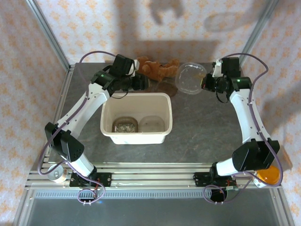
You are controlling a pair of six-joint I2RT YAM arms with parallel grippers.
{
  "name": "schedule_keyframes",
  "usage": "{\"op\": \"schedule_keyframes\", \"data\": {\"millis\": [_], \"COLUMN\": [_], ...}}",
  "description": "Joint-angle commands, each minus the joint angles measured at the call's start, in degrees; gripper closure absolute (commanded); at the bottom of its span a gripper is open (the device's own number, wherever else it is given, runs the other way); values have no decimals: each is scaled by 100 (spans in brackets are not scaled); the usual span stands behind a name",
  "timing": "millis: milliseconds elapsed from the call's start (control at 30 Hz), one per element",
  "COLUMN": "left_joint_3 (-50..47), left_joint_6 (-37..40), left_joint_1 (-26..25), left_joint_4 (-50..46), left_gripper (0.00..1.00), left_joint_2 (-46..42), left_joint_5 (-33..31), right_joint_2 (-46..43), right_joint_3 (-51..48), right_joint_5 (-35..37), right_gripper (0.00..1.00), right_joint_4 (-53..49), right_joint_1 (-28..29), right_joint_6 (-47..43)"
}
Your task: Place the plates into the plastic bin on the countertop
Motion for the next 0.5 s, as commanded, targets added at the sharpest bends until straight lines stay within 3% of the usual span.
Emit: {"op": "schedule_keyframes", "data": {"millis": [0,167,467], "left_joint_3": [25,27,-32], "left_joint_6": [-22,-34,94], "left_joint_1": [-135,-254,-289], "left_joint_4": [783,1354,1556], "left_gripper": [38,37,34], "left_joint_2": [105,176,213], "left_joint_5": [291,657,838], "right_joint_2": [40,286,340], "right_joint_3": [424,752,650], "right_joint_5": [-219,-282,-743], "right_gripper": [100,100,100], "right_joint_4": [-321,-555,-355], "right_joint_1": [253,612,774], "right_joint_6": [-5,-125,-10]}}
